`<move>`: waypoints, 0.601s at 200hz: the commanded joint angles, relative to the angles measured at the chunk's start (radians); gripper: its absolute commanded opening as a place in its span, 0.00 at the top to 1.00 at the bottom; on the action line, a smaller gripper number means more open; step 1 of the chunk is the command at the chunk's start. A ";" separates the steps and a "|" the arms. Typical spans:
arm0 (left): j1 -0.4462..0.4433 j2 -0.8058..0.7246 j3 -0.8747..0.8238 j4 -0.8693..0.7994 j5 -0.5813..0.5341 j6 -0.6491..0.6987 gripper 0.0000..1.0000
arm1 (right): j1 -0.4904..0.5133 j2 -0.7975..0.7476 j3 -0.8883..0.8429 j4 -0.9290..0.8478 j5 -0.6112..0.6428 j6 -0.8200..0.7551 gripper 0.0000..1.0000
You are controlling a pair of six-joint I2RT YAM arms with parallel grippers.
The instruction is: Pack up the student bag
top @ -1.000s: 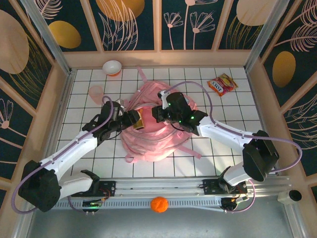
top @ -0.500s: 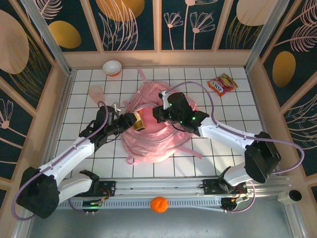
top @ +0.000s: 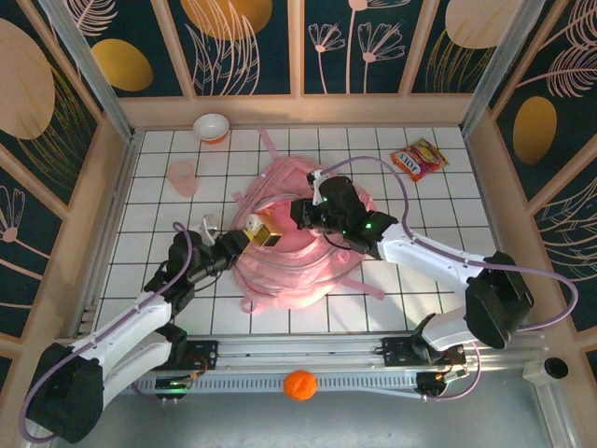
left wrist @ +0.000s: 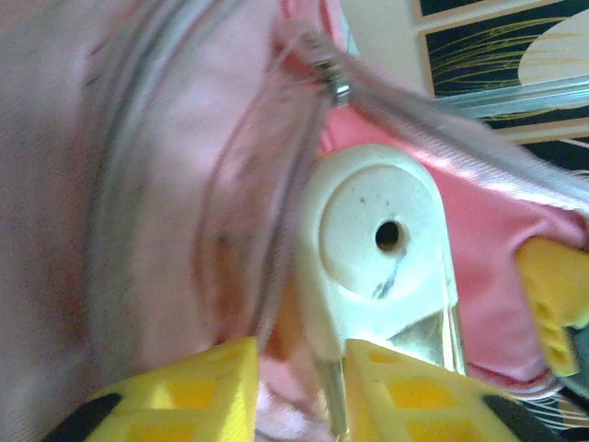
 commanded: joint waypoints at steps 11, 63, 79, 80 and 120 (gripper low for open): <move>-0.008 0.042 -0.011 0.150 0.033 -0.059 0.72 | -0.005 -0.051 0.020 0.215 0.017 0.100 1.00; -0.051 0.090 0.104 -0.034 -0.012 0.032 0.52 | 0.005 -0.030 0.036 0.191 0.016 0.087 1.00; -0.063 0.068 0.171 -0.143 -0.033 0.098 0.54 | 0.006 -0.029 0.040 0.184 0.013 0.079 1.00; -0.063 0.067 0.175 -0.149 -0.034 0.100 0.54 | 0.006 -0.029 0.040 0.184 0.013 0.078 1.00; -0.080 0.142 0.219 -0.202 -0.047 0.136 0.64 | 0.008 -0.020 0.055 0.176 -0.008 0.066 1.00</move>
